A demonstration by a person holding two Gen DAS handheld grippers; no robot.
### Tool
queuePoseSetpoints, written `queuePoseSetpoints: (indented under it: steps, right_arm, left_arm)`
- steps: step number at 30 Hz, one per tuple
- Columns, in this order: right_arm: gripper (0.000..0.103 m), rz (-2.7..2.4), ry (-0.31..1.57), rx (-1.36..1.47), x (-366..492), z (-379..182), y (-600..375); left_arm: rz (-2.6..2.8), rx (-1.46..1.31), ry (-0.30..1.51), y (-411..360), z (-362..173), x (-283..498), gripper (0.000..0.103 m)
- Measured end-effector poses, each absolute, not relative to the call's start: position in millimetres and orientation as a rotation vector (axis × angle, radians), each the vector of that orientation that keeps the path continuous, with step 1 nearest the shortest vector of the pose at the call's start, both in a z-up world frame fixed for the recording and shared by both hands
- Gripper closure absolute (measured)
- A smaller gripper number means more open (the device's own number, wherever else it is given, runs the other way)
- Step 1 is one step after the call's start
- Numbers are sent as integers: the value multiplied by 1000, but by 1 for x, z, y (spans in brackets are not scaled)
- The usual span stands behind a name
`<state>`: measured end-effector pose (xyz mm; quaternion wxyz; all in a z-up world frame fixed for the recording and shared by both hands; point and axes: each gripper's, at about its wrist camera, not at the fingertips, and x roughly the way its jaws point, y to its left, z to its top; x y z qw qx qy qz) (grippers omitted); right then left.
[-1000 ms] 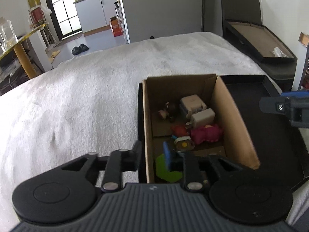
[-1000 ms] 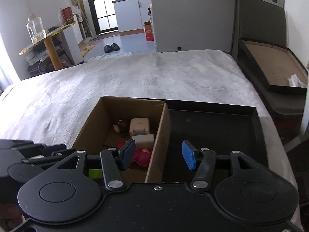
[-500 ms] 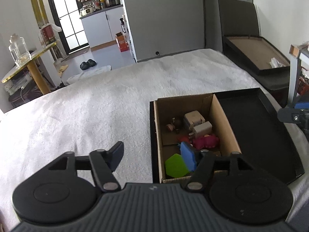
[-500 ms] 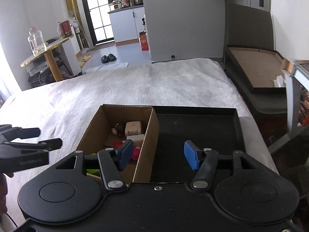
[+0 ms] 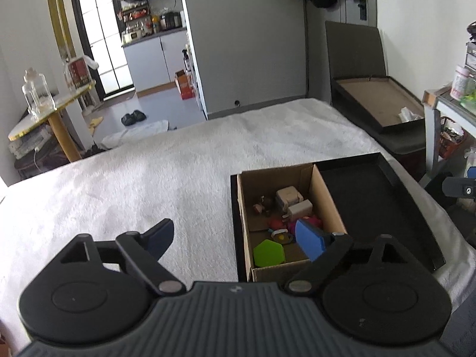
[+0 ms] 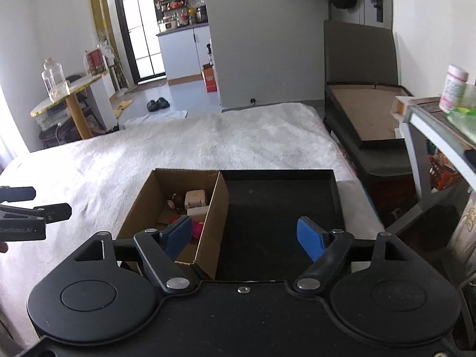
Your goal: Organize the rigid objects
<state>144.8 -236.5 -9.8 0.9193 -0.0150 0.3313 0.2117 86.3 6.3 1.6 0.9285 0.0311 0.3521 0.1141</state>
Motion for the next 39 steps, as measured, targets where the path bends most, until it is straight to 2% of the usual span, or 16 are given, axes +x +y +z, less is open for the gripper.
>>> queuePoseSetpoints:
  steps: [7, 10, 23, 25, 39]
  right_arm:
    - [19, 440, 643, -52, 128, 10, -250]
    - [9, 450, 634, -49, 121, 17, -255]
    - [6, 494, 608, -43, 98, 32, -268]
    - [0, 488, 605, -40, 94, 34, -269]
    - [0, 476, 638, 11, 75, 30, -275]
  left_arm:
    - [204, 35, 702, 8, 23, 62, 11]
    - [204, 14, 690, 9, 30, 52, 11]
    - [192, -33, 646, 2, 46, 17, 3]
    - [195, -34, 639, 1, 48, 14, 2]
    - [205, -42, 618, -14, 54, -1, 1]
